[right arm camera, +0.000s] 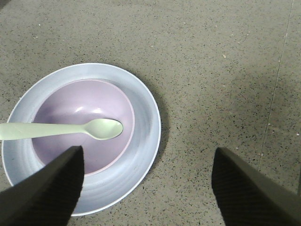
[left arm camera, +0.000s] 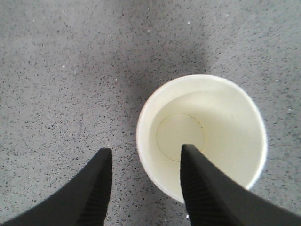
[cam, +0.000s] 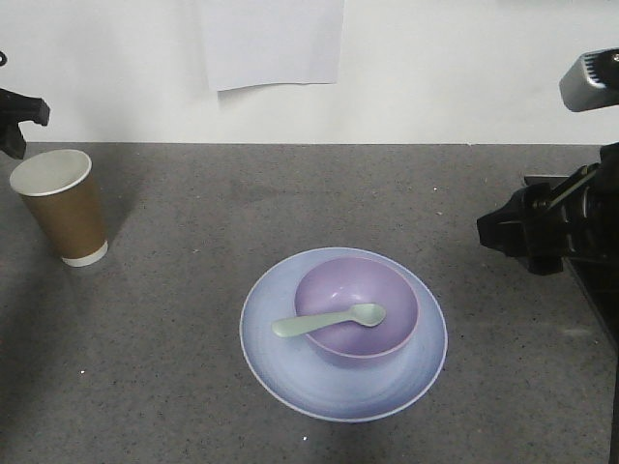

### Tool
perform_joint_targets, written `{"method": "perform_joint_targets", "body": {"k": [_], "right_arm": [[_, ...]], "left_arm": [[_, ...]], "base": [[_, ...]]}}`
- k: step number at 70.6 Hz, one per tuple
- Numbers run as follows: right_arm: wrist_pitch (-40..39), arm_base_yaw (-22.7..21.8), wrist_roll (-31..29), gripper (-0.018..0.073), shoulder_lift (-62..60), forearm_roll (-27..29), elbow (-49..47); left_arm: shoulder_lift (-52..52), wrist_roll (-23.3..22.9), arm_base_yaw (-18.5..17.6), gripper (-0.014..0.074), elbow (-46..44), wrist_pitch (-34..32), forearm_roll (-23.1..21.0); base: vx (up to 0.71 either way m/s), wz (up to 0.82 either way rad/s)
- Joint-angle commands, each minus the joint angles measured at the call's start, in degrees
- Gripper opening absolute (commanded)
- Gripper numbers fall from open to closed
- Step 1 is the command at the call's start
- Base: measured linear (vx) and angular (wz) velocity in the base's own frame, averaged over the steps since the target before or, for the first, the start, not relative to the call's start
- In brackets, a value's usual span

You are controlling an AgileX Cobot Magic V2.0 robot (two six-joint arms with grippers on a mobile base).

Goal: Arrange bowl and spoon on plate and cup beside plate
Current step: 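Grasp the paper cup rim with the left gripper, then carry the paper cup toward the plate and set it down beside it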

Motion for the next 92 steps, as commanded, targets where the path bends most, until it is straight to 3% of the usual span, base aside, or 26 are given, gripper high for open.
{"method": "perform_joint_targets", "body": {"k": [1,27,35,45,56,65,80,92], "right_arm": [[-3.3,-0.1,0.0,0.0538,-0.7,-0.2,-1.8],[-3.3,-0.1,0.0,0.0538,-0.7,-0.2,-1.8],[-3.3,-0.1,0.0,0.0538,-0.7,-0.2,-1.8],[-3.3,-0.1,0.0,0.0538,-0.7,-0.2,-1.8],[-3.3,-0.1,0.0,0.0538,-0.7,-0.2,-1.8],[-3.3,-0.1,0.0,0.0538,-0.7,-0.2,-1.8],[-3.3,-0.1,0.0,0.0538,-0.7,-0.2,-1.8],[-3.4,-0.1,0.0,0.0538,-0.7,-0.2,-1.8]], "left_arm": [[-0.9,-0.4,0.2,0.0335,-1.7,-2.2,0.0],[4.9,-0.3,0.2,0.0314,-1.7,-2.3,0.0],[5.1,-0.3,0.2,0.0216,-1.7,-2.3,0.0],[5.1,1.4,0.2,-0.0008,-1.7,-2.0,0.0],[4.1,3.1,0.2,-0.0009,-1.7,-0.3,-0.5],[1.5,5.2,0.1,-0.0008,-1.7,1.6,-4.1],[-6.2,9.5,-0.3,-0.0008,-0.5,2.8,-15.5],[-12.6,11.3,-3.8,-0.0008,5.3,2.7,-16.7]], "base": [[0.00,0.00],[0.00,0.00],[0.00,0.00],[0.00,0.00],[0.00,0.00],[0.00,0.00],[0.00,0.00],[0.00,0.00]]}}
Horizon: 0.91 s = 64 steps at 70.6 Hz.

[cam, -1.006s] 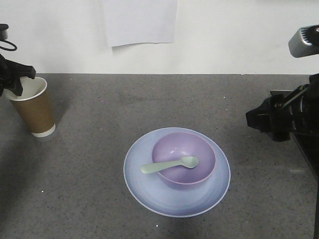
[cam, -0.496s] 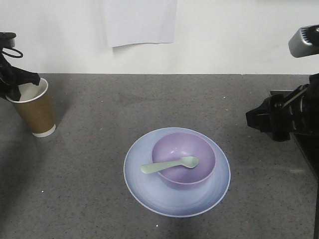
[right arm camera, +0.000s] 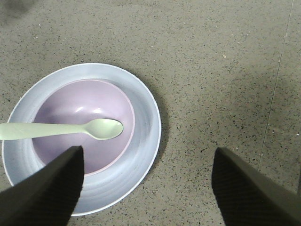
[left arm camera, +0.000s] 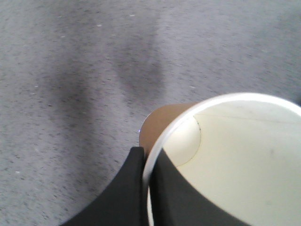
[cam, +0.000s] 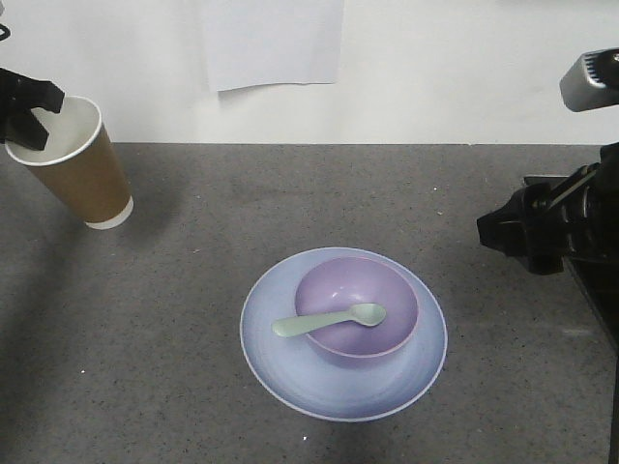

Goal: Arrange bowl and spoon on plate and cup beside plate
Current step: 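Carry the paper cup toward the plate and set it down beside it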

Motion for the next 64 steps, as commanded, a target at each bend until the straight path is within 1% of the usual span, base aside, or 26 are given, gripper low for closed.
{"method": "perform_joint_targets", "body": {"k": [1,15,24,30,39,51,64], "right_arm": [[-3.4,-0.1,0.0,0.0538,-0.7,-0.2,-1.8],[-3.4,-0.1,0.0,0.0538,-0.7,-0.2,-1.8],[-3.4,-0.1,0.0,0.0538,-0.7,-0.2,-1.8],[-3.4,-0.1,0.0,0.0538,-0.7,-0.1,-1.8],[-3.4,-0.1,0.0,0.0538,-0.7,0.0,-1.8],[-3.3,-0.1,0.0,0.0538,-0.7,0.1,-1.8],[-3.4,-0.1,0.0,0.0538,-0.7,0.3,-1.8]], "left_arm": [[-5.8,1.3,-2.4,-0.0008,2.4,0.2,-2.3],[-11.9,1.8,-7.5,-0.0008,14.0,-3.6,-2.3],[-13.8,1.8,-9.9,-0.0008,19.9,-6.3,-2.6],[-13.7,1.9,-11.0,-0.0008,22.5,-7.5,-4.0],[-13.7,2.0,-12.2,-0.0008,24.8,-10.1,-5.6],[-13.6,1.8,-13.7,-0.0008,25.1,-12.1,-5.6],[-12.4,1.4,-15.5,-0.0008,25.1,-12.3,-5.4]], "base": [[0.00,0.00],[0.00,0.00],[0.00,0.00],[0.00,0.00],[0.00,0.00],[0.00,0.00],[0.00,0.00]]}}
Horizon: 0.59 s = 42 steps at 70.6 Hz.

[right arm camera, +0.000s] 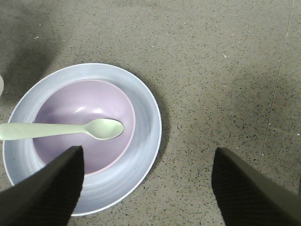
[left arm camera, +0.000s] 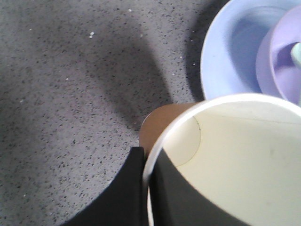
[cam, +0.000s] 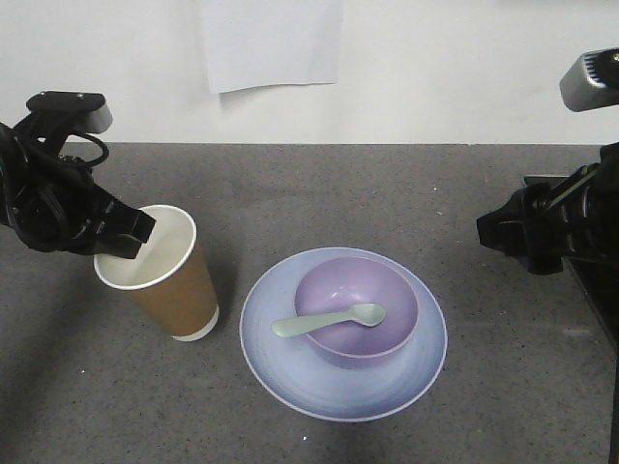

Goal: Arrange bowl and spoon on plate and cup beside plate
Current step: 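Carry the paper cup toward the plate and set it down beside it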

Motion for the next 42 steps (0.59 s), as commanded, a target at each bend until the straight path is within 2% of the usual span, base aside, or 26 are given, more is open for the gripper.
{"method": "perform_joint_targets", "body": {"k": [1,42], "right_arm": [[-3.3,-0.1,0.0,0.0538,-0.7,0.2,-1.8],[-3.3,-0.1,0.0,0.0538,-0.7,0.3,-1.8]], "left_arm": [[-0.9,-0.4,-1.1,-0.0008,-1.4,-2.2,-1.9],[1.3,-0.5,-1.8,-0.0008,-1.4,-2.9,-1.8]], "base": [[0.00,0.00],[0.00,0.00]]}}
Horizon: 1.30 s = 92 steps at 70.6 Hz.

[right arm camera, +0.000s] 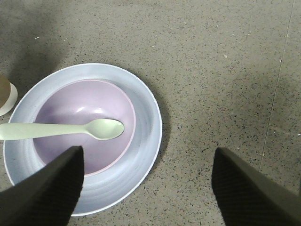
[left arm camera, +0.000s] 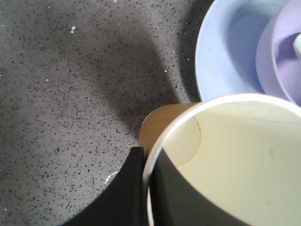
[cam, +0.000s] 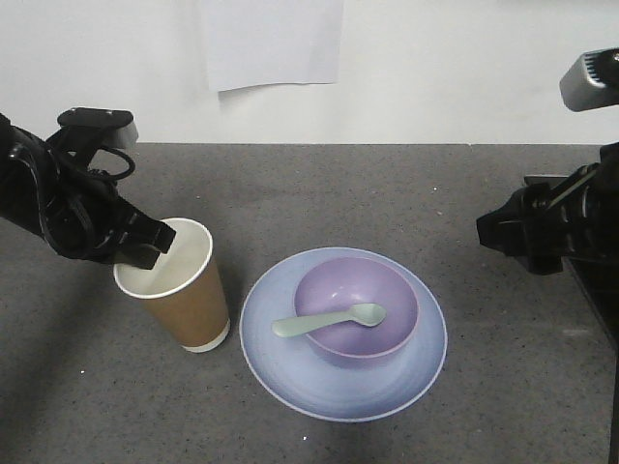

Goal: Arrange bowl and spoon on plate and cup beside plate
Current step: 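Carry the paper cup toward the plate and set it down beside it, then release the cup and raise the left gripper away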

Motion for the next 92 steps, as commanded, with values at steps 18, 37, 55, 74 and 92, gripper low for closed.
{"method": "perform_joint_targets", "body": {"k": [18,37,55,74,92], "right_arm": [[-3.3,-0.1,0.0,0.0538,-0.7,0.2,-1.8],[-3.2,-0.1,0.0,0.0538,-0.7,0.2,-1.8],[-3.2,-0.1,0.0,0.0538,-0.7,0.2,-1.8],[-3.2,-0.1,0.0,0.0538,-0.7,0.2,-1.8],[-3.2,-0.1,0.0,0.0538,-0.7,0.2,-1.8]], "left_arm": [[-1.3,-0.4,-0.3,-0.0008,-1.4,-1.9,-1.7],[1.2,-0.4,-0.3,0.0001,-1.4,-1.1,-1.8],[1.2,-0.4,-0.3,0.0102,-1.5,-1.1,-1.7],[0.9,-0.4,-0.3,0.0402,-1.5,-1.4,-1.7],[-1.2,-0.4,-0.3,0.0565,-1.5,-3.9,-1.7]], "base": [[0.00,0.00],[0.00,0.00],[0.00,0.00],[0.00,0.00],[0.00,0.00]]}}
